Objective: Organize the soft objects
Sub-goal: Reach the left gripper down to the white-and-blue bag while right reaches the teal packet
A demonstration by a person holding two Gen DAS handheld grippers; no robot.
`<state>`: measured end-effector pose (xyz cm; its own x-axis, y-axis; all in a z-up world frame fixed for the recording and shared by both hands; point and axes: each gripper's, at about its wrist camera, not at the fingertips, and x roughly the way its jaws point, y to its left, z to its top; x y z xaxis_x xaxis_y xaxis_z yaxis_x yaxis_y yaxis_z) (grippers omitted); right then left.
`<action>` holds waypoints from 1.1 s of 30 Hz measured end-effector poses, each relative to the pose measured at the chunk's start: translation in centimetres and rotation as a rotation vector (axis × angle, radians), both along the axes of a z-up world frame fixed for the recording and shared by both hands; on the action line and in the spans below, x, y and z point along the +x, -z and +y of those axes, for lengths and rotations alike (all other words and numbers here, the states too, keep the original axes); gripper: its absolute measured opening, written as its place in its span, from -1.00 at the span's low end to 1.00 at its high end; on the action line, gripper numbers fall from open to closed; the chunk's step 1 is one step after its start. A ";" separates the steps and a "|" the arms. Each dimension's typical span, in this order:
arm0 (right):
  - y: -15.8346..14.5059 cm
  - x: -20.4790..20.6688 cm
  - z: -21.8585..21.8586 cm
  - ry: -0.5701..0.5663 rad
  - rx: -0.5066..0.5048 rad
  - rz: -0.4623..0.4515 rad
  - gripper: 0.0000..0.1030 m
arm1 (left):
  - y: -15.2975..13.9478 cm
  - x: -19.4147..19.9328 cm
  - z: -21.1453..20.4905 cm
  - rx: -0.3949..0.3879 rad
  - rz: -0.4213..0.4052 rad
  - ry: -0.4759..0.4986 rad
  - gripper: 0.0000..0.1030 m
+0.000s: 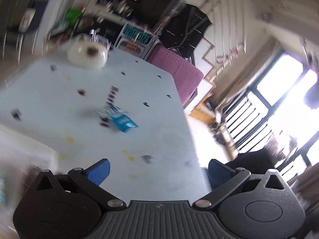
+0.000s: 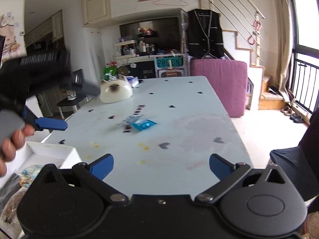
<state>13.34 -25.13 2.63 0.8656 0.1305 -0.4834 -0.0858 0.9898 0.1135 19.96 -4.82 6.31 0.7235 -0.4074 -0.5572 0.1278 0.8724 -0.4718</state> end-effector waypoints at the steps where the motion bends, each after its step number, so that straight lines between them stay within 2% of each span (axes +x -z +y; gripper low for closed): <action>1: 0.2 0.1 -0.5 0.007 0.001 0.003 1.00 | 0.1 0.5 -0.4 -0.053 0.019 -0.013 1.00; 4: 0.5 0.4 -1.7 0.026 0.001 0.009 1.00 | 0.9 2.3 -1.6 -0.171 0.078 -0.055 1.00; 6: 0.8 0.7 -2.3 0.034 0.003 0.011 1.00 | 1.1 3.4 -2.4 -0.170 0.082 -0.072 1.00; 12: 1.9 2.9 -3.4 0.060 0.031 0.027 1.00 | 2.0 8.1 -2.5 -0.007 0.013 -0.152 1.00; 18: 3.3 6.4 -2.7 0.045 0.057 0.048 1.00 | 3.3 13.6 -0.6 0.138 -0.020 -0.168 0.99; 19: 3.5 7.1 -2.5 0.038 0.064 0.052 1.00 | 3.6 14.4 -0.4 0.159 -0.029 -0.160 0.97; 22: 4.2 9.2 -1.7 0.018 0.074 0.061 1.00 | 4.6 16.7 -0.1 0.225 -0.059 -0.130 0.74; 25: 4.8 11.3 -1.1 0.004 0.083 0.064 0.97 | 5.9 18.6 -0.1 0.294 -0.084 -0.074 0.67; 30: 5.4 15.2 -0.6 0.004 0.156 0.057 0.39 | 8.9 21.1 0.6 0.297 -0.095 -0.006 0.48; 31: 5.5 16.0 -0.5 0.011 0.165 0.055 0.30 | 9.4 21.5 0.9 0.287 -0.094 0.004 0.43; 33: 5.8 17.9 -0.2 0.017 0.194 0.058 -0.03 | 10.1 22.0 1.7 0.238 -0.110 -0.004 0.35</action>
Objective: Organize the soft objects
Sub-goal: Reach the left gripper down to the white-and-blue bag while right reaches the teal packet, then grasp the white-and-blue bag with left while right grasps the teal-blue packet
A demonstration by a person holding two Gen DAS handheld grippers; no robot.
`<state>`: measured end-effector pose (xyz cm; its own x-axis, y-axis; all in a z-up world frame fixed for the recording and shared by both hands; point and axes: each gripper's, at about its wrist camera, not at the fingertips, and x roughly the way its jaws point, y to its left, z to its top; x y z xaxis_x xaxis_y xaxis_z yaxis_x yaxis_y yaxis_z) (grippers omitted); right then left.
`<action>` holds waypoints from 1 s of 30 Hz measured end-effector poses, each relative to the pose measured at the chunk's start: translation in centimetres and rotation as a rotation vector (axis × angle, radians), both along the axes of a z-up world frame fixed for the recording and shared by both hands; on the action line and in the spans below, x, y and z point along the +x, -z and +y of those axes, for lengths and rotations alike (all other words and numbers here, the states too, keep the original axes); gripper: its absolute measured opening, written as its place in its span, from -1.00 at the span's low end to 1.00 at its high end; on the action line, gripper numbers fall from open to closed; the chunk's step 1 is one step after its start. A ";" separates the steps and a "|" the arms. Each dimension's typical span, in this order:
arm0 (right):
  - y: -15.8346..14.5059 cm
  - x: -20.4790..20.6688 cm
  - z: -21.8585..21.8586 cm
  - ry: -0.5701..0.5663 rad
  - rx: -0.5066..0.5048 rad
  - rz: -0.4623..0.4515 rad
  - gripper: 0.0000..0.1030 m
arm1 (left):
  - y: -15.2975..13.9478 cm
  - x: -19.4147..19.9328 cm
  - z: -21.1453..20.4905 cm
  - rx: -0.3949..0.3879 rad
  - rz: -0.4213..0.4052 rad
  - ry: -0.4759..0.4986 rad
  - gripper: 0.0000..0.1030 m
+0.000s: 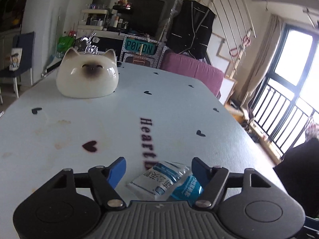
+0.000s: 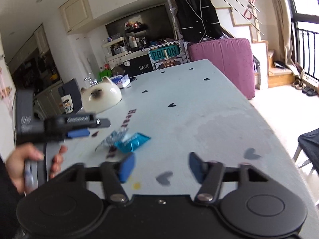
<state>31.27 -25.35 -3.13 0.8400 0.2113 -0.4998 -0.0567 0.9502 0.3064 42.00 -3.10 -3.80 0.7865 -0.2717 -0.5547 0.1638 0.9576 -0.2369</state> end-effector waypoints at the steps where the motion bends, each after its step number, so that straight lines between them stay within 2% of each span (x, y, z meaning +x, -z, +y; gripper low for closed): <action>1: 0.2 0.9 0.1 -0.003 0.020 0.005 -0.08 | 0.3 0.3 0.5 -0.030 -0.002 -0.006 0.27; 4: 0.8 3.8 0.9 -0.007 0.058 0.023 -0.23 | 1.3 1.2 1.6 -0.093 0.012 -0.020 0.21; 7: 1.3 6.2 2.2 -0.037 0.065 0.023 -0.37 | 2.1 1.9 2.0 -0.115 0.020 -0.007 0.21; 12: 2.2 9.2 4.0 -0.089 0.063 0.006 -0.53 | 3.0 2.6 1.9 -0.087 0.016 0.025 0.27; 14: 2.6 10.2 4.7 -0.105 0.054 0.007 -0.57 | 3.5 2.8 2.0 -0.071 0.017 0.051 0.43; 15: 2.8 10.7 5.1 -0.116 0.045 0.008 -0.60 | 3.8 2.8 2.0 -0.063 0.023 0.070 0.45; 19: 3.6 11.9 6.1 -0.134 0.002 0.005 -0.62 | 4.3 3.1 1.9 -0.059 0.043 0.097 0.51; 27: 4.4 12.1 4.1 -0.100 0.121 0.007 -0.67 | 4.1 2.2 0.7 -0.026 0.016 0.175 0.52; 30: 4.4 12.1 3.8 -0.099 0.119 0.006 -0.69 | 4.0 1.7 -0.1 0.014 -0.011 0.206 0.51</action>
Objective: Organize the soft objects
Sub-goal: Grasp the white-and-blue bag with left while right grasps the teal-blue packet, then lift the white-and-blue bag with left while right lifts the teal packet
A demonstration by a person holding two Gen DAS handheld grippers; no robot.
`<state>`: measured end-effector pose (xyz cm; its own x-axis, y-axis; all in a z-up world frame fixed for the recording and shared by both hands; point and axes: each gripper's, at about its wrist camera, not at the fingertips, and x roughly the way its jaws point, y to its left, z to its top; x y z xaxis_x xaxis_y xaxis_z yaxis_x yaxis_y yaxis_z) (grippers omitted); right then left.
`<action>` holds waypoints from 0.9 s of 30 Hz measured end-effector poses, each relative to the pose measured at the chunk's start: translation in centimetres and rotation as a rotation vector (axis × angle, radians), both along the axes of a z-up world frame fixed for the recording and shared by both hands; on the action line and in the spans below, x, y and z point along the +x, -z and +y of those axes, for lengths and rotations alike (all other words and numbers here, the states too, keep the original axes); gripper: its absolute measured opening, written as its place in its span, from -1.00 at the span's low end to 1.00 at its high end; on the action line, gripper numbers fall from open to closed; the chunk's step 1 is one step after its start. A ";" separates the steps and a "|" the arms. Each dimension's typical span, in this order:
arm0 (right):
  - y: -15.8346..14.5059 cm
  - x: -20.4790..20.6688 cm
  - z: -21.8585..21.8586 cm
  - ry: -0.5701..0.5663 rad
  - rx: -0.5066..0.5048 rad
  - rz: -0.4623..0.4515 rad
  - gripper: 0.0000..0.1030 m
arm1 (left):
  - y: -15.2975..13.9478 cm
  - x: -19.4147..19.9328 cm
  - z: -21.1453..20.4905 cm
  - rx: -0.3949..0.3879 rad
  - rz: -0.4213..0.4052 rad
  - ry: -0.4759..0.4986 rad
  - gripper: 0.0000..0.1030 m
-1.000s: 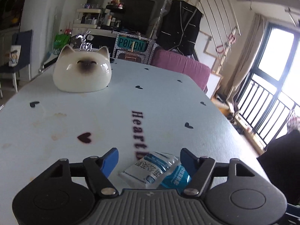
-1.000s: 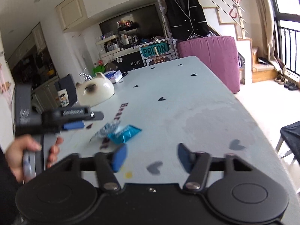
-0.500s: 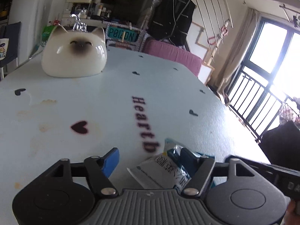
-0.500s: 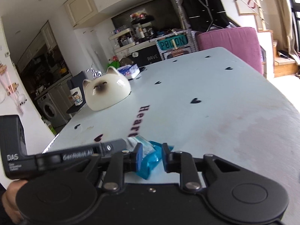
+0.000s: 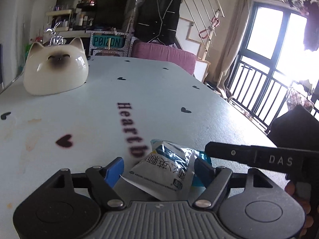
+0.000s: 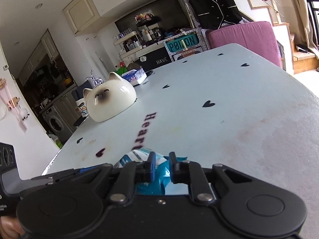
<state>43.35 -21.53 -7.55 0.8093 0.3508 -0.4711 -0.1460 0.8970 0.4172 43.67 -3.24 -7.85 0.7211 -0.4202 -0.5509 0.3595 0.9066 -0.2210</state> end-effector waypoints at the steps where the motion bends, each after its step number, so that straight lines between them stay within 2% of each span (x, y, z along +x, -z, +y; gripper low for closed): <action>1: 0.0 -0.1 -0.1 -0.002 0.000 -0.001 -0.69 | 0.0 -0.1 -0.3 0.013 -0.007 0.004 0.49; 3: 0.1 0.0 -0.2 -0.001 -0.001 0.001 -0.69 | 0.1 -0.3 -0.6 0.038 -0.013 0.013 0.45; 5: 0.2 0.0 -0.4 0.004 0.003 0.006 -0.69 | 0.4 -0.2 -1.0 0.066 0.002 0.015 0.21; 6: 0.2 0.0 -0.5 0.009 0.004 0.008 -0.69 | 0.5 -0.2 -1.1 0.080 0.005 0.013 0.17; 8: 0.3 -0.1 -0.8 0.021 0.005 0.016 -0.68 | 0.3 -0.2 -0.8 0.070 -0.004 0.006 0.03; 10: 0.3 -0.2 -0.9 0.027 0.008 0.021 -0.63 | 0.2 0.1 -0.1 0.044 0.010 -0.026 -0.04; 12: 0.2 -0.3 -1.0 0.028 0.008 0.017 -0.52 | 0.2 0.6 0.7 0.029 0.027 -0.081 -0.12; 16: 0.2 -0.2 -0.5 0.022 -0.005 0.022 -0.37 | 0.1 1.2 2.0 0.018 0.044 -0.173 -0.12; 22: 1.1 0.2 0.5 0.023 -0.018 0.072 -0.33 | 0.1 0.9 1.9 0.033 0.036 -0.194 -0.07; 24: 1.2 0.1 0.8 0.029 -0.038 0.084 -0.34 | 0.1 0.8 1.7 0.045 0.024 -0.195 0.12; 25: 1.2 0.1 0.9 0.031 -0.044 0.080 -0.34 | 0.0 0.7 1.5 0.063 0.016 -0.200 0.29; 27: 1.1 0.0 1.1 0.036 -0.058 0.080 -0.35 | 0.0 0.6 1.1 0.096 -0.003 -0.208 0.41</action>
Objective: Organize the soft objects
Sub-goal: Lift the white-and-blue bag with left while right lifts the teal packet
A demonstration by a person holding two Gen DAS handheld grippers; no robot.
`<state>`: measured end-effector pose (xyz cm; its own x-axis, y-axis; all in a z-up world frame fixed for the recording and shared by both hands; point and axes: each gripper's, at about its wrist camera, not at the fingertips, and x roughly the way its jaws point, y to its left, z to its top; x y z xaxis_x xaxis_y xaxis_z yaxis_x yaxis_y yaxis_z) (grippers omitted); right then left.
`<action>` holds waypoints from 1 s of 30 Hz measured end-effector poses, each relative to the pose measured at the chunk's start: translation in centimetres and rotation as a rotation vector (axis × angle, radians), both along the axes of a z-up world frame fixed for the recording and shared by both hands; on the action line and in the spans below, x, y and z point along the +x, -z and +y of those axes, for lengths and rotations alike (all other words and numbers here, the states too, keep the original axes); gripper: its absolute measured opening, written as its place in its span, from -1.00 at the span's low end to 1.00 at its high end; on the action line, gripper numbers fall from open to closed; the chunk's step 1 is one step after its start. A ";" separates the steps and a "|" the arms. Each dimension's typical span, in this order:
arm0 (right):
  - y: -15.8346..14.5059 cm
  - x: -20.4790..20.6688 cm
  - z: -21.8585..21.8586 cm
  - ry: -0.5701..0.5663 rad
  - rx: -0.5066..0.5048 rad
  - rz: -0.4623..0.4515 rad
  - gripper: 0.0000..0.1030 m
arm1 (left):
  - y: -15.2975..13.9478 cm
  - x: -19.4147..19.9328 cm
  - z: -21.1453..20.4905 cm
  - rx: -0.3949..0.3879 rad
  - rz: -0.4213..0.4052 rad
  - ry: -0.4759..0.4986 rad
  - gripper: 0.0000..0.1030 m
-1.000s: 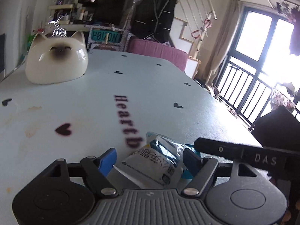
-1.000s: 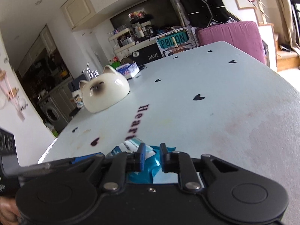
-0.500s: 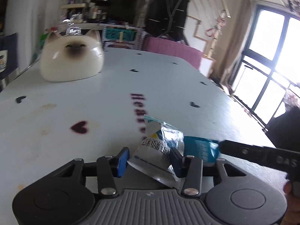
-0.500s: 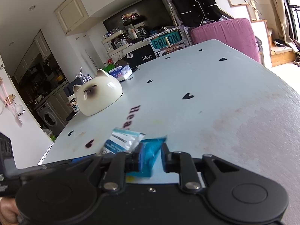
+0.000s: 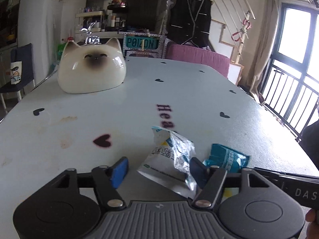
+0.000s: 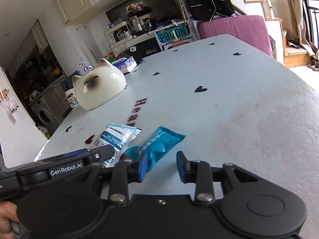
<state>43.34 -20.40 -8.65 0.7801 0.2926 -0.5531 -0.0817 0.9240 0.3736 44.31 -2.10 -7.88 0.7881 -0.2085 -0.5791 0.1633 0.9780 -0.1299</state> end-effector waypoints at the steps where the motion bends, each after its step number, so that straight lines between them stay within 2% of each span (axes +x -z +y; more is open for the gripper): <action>1: -0.1 0.0 -0.1 0.006 0.005 0.004 -0.35 | 0.0 0.0 -0.1 0.004 -0.002 0.009 0.52; 2: -0.1 0.0 -0.2 0.015 0.016 0.009 -0.35 | 0.0 -0.1 -0.3 0.005 -0.009 0.022 0.58; 7: 0.3 0.3 -1.0 0.037 0.124 0.031 -0.36 | -0.2 -0.8 -1.0 0.031 -0.049 0.066 0.60; 12: 1.0 0.9 -1.7 0.046 0.223 0.039 -0.43 | 0.3 -0.4 -1.1 0.048 -0.024 0.060 0.59; 16: 1.4 1.4 -1.4 0.016 0.268 0.035 -0.45 | 0.5 -0.6 -1.4 0.043 -0.006 0.103 0.57; 24: 1.5 1.4 -0.5 -0.004 0.214 0.020 -0.85 | 0.5 -0.8 -2.0 0.046 -0.005 0.143 0.41; 30: 1.1 0.6 -1.1 0.024 0.179 0.000 -0.90 | 0.5 -0.8 -1.7 0.042 -0.006 0.126 0.32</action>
<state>43.92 -21.46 -9.79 0.7880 0.3680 -0.4936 -0.0606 0.8442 0.5326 43.49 -3.83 -8.33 0.7607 -0.2820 -0.5846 0.2859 0.9542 -0.0882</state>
